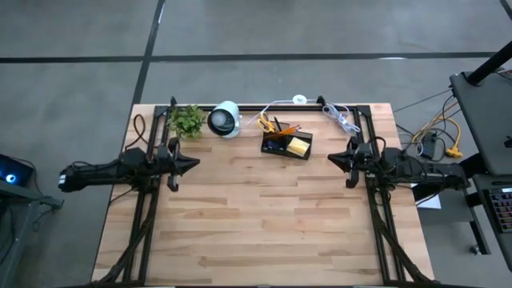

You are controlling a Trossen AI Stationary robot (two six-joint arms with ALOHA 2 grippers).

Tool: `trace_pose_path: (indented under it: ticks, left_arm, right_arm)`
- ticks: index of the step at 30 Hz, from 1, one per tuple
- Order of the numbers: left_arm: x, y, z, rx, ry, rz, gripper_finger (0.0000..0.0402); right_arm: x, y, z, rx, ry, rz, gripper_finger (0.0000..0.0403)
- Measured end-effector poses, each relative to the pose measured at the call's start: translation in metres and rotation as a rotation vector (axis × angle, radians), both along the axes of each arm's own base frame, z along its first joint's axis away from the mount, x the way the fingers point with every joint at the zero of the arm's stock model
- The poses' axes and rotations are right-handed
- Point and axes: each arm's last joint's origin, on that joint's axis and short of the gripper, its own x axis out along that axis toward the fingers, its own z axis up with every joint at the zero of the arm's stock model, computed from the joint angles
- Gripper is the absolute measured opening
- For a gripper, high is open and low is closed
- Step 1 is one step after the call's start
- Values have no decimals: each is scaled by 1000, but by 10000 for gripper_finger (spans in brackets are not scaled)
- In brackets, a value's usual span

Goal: Pick and place office supplies into organizer
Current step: Return to Home Position

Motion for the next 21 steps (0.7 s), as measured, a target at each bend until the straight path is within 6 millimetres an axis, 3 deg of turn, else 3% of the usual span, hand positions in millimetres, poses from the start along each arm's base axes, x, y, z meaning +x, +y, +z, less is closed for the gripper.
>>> trace_pose_path:
  ticks: [7, 12, 21]
  left_arm:
    - [-4, 0, -8, 26, 1, 1, 0]
    - [-1, 0, -23, 24, 26, -4, 0]
    - [0, -1, -22, 54, -30, -25, 0]
  right_arm:
    - [8, 0, -22, -51, -61, 6, 8]
    - [10, 1, -31, -72, 35, 26, 8]
    - [10, 0, -27, -71, -9, 3, 9]
